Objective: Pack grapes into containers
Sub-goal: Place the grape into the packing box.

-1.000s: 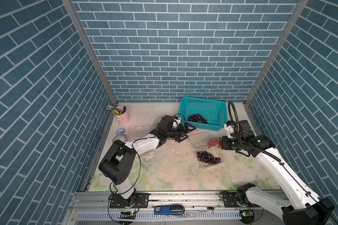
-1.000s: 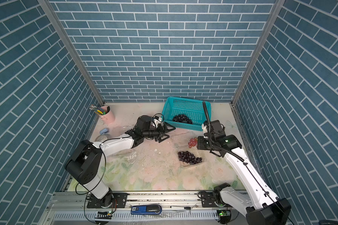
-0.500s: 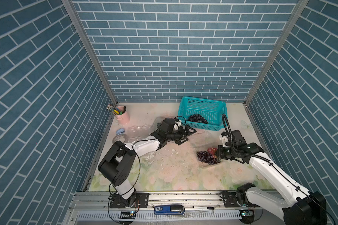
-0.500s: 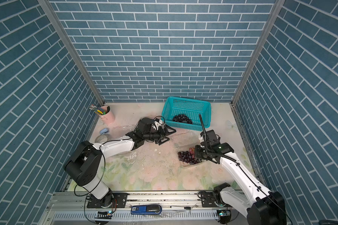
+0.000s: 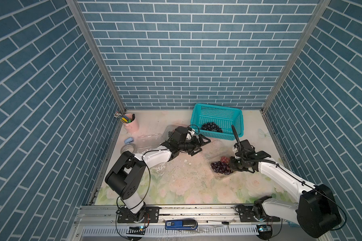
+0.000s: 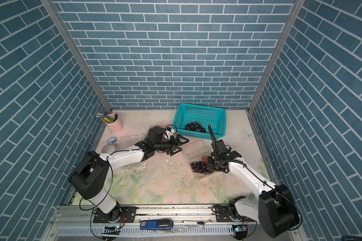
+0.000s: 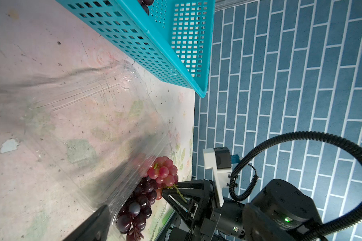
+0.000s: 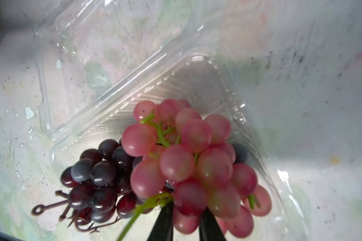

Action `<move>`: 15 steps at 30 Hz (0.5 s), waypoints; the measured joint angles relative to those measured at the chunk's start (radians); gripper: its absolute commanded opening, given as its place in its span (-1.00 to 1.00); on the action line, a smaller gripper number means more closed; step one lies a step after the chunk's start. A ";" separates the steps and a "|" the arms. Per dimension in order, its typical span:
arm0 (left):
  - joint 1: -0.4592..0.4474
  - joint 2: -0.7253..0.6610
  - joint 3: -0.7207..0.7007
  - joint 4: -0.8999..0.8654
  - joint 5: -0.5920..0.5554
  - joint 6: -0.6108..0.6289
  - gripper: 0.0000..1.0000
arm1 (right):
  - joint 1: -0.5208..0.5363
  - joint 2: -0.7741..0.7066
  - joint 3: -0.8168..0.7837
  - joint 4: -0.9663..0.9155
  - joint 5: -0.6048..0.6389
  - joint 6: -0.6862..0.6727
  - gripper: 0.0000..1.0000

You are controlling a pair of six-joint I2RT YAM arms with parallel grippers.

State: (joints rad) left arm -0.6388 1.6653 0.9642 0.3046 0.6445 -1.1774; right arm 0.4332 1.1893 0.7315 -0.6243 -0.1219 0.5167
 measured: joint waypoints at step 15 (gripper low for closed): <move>-0.002 -0.065 -0.094 -0.043 0.000 0.029 0.99 | -0.002 -0.071 0.140 -0.110 0.054 -0.043 0.10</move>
State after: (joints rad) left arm -0.6403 1.6005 0.8700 0.2615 0.6441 -1.1481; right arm 0.4316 1.1187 0.8711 -0.7341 -0.0681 0.4740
